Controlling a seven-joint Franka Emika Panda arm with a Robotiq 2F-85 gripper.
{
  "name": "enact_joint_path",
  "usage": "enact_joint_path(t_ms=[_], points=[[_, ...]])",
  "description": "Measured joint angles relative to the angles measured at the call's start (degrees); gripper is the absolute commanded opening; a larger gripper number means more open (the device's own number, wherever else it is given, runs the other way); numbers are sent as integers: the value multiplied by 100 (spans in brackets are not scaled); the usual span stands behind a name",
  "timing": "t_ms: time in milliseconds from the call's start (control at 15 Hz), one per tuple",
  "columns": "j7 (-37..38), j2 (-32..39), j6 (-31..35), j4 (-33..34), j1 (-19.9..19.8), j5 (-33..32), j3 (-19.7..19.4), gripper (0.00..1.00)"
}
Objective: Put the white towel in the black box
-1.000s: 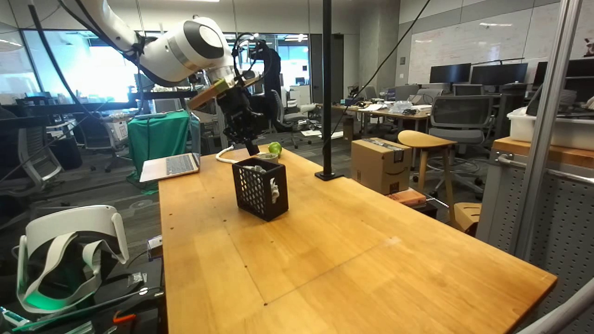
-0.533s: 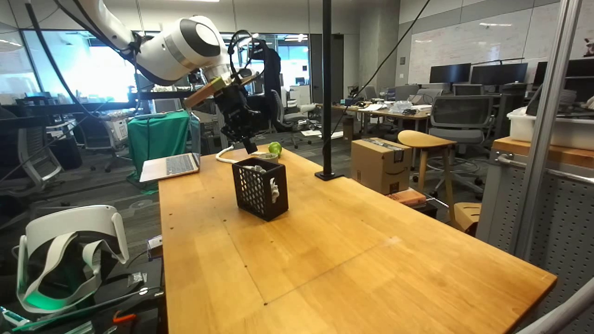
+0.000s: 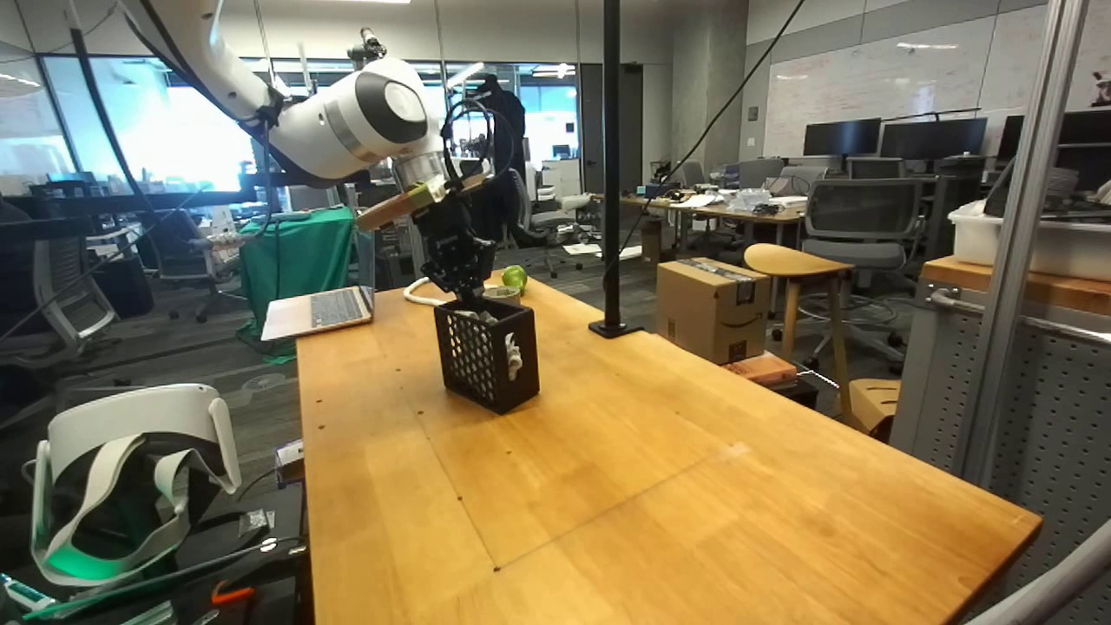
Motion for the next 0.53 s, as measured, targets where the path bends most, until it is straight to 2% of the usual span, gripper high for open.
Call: enact_joint_path(t_ms=[533], points=[[-132, 150, 416, -244, -168, 541, -177, 13]])
